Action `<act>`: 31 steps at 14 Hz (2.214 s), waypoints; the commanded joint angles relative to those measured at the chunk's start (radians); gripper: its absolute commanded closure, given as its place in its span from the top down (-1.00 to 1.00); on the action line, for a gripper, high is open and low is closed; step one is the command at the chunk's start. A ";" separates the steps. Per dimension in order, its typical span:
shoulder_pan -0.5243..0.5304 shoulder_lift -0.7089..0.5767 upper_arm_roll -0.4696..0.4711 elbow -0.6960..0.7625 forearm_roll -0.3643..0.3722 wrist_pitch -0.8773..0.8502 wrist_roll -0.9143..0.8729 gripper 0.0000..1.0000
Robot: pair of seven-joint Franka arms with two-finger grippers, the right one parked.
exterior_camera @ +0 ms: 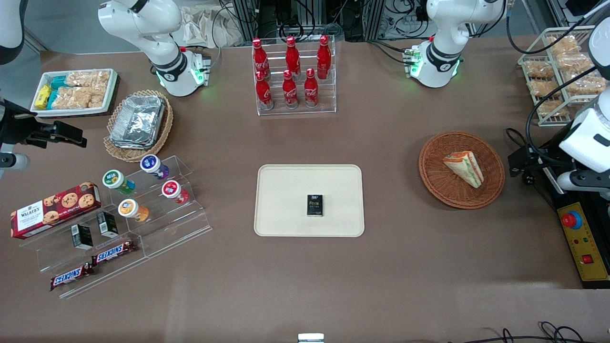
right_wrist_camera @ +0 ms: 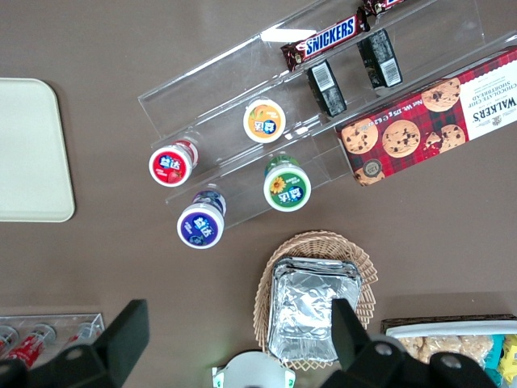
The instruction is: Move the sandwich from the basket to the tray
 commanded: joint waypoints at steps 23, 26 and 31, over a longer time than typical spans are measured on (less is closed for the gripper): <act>0.095 -0.241 0.012 -1.148 -0.004 0.949 -0.898 1.00; 0.078 -0.166 0.006 -1.154 -0.006 1.033 -0.933 1.00; 0.066 -0.130 0.006 -1.174 -0.004 1.051 -0.936 1.00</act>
